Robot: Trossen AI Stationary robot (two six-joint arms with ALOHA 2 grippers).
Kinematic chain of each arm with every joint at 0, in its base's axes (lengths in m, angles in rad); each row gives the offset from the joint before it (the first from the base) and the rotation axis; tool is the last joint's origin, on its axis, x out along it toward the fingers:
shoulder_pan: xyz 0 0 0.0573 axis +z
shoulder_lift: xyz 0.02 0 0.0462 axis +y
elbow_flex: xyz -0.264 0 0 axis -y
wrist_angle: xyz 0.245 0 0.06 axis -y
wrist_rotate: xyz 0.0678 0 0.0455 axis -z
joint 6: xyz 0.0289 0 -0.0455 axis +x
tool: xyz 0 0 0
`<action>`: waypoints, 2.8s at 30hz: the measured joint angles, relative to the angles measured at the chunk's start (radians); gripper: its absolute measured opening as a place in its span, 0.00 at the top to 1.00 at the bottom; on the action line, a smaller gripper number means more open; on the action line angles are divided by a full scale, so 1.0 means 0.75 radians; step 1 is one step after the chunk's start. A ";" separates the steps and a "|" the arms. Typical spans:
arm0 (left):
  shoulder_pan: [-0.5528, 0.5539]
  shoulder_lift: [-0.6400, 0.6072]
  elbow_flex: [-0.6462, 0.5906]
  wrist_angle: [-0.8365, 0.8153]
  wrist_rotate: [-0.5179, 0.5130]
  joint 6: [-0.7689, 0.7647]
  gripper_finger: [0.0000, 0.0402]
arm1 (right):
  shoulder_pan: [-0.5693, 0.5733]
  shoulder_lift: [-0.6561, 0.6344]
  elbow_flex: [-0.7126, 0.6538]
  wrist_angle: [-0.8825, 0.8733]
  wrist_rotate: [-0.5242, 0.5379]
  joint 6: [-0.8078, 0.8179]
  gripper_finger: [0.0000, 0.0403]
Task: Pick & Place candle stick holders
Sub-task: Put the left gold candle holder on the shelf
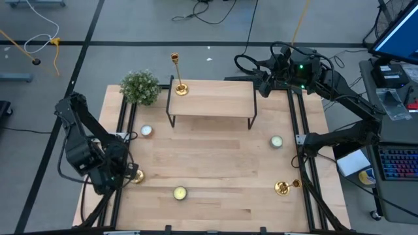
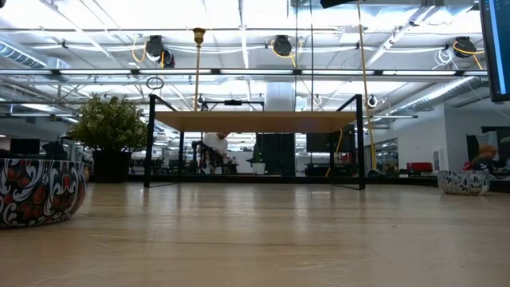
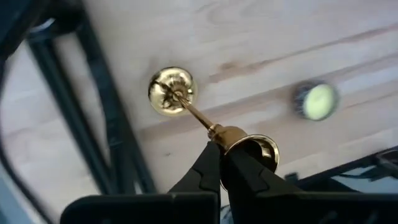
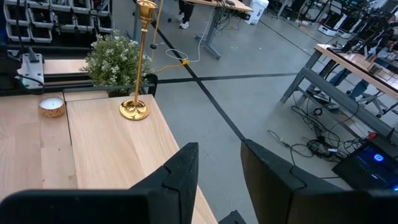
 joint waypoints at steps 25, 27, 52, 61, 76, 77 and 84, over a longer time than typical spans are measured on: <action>0.990 0.003 0.673 0.004 -0.270 1.325 0.99 | 0.000 0.000 0.000 -0.001 0.000 0.034 0.72; 1.089 0.044 0.754 0.002 -0.228 1.444 0.99 | 0.000 0.000 0.000 -0.001 0.000 0.034 0.72; 2.019 0.593 1.338 -0.031 0.450 2.213 0.99 | 0.000 0.000 0.000 -0.028 0.000 0.030 0.72; 2.102 0.596 1.338 -0.031 0.464 2.191 0.99 | 0.000 0.000 0.000 -0.046 0.004 -0.020 0.72; 2.099 0.696 1.338 -0.030 0.415 2.245 0.99 | 0.000 0.000 0.000 -0.066 0.004 -0.051 0.72; 2.099 0.695 1.338 -0.030 0.397 2.246 0.99 | 0.000 0.000 0.000 -0.069 0.004 -0.051 0.72; 2.095 0.692 1.338 -0.030 0.370 2.240 0.99 | 0.000 0.000 0.000 -0.075 0.004 -0.051 0.72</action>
